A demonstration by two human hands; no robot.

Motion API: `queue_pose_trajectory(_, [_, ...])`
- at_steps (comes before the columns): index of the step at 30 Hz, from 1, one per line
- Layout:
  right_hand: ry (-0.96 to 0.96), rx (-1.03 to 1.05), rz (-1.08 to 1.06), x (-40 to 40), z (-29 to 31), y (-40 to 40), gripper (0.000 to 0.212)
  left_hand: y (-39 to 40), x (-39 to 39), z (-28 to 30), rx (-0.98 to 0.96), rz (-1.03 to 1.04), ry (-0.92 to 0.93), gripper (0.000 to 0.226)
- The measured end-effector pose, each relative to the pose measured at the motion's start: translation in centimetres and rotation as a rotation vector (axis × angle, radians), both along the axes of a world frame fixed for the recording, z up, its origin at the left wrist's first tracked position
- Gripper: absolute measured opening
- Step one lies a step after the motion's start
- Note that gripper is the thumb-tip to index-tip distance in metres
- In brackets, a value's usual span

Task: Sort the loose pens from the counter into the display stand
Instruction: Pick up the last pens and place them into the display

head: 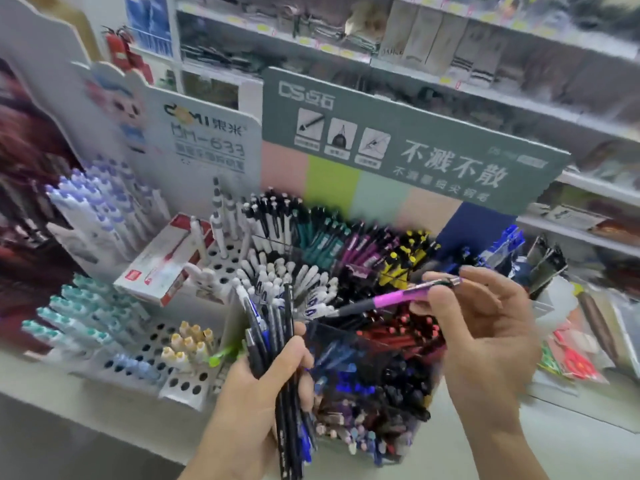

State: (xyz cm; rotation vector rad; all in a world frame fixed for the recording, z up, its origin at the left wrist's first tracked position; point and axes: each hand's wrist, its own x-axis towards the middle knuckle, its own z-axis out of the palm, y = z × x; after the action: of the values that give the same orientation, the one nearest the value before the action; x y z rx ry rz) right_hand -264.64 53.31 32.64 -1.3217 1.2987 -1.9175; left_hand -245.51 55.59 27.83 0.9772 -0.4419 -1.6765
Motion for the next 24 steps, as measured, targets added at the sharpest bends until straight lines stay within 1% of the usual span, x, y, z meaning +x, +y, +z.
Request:
queue_pose_trajectory(2, [0.293,-0.152,-0.193,0.4,1.0,-1.4,0.028,-0.7,1.2,0.6,0.031,-0.046,0.064,0.04])
queue_pose_trajectory(3, [0.428,-0.19,-0.246,0.7,1.2,-2.3,0.027,-1.0,1.7,1.0,0.036,-0.095,0.09,0.045])
queue_pose_trajectory(4, [0.518,-0.196,-0.272,1.0,1.3,-3.3,0.025,-1.4,2.2,1.3,0.04,-0.149,0.111,0.052])
queue_pose_trajectory(6, [0.647,-0.144,-0.29,1.5,1.0,-5.2,0.02,-2.2,2.6,1.9,0.047,-0.227,0.137,0.059])
queue_pose_trajectory(8, [0.76,-0.062,-0.278,1.9,0.3,-6.7,0.02,-3.0,2.4,2.4,0.046,-0.255,0.16,0.052])
queue_pose_trajectory(10, [0.872,0.023,-0.285,1.7,-0.4,-7.6,0.026,-3.6,2.1,2.9,0.029,-0.264,0.17,0.048])
queue_pose_trajectory(12, [0.986,0.145,-0.31,1.0,-0.8,-8.0,0.039,-3.9,1.7,3.2,0.018,-0.309,0.162,0.042])
queue_pose_trajectory(14, [1.046,0.261,-0.297,0.1,-1.2,-7.9,0.053,-3.8,1.4,3.5,0.025,-0.365,0.217,0.04])
queue_pose_trajectory(15, [1.053,0.285,-0.287,-0.1,-1.2,-7.9,0.057,-3.8,1.2,3.6,0.036,-0.376,0.26,0.041])
queue_pose_trajectory(17, [1.055,0.263,-0.272,-0.5,-1.3,-8.3,0.058,-3.9,0.7,3.6,0.057,-0.392,0.324,0.052])
queue_pose_trajectory(19, [1.073,0.167,-0.236,-0.6,-1.5,-9.0,0.054,-3.9,0.3,3.7,0.049,-0.398,0.35,0.06])
queue_pose_trajectory(21, [1.068,0.067,-0.198,-0.5,-1.9,-9.9,0.047,-4.0,0.0,3.9,0.028,-0.399,0.354,0.063])
queue_pose_trajectory(24, [1.055,-0.018,-0.246,-0.3,-2.5,-11.0,0.033,-4.0,-0.5,3.9,0.026,-0.409,0.319,0.062])
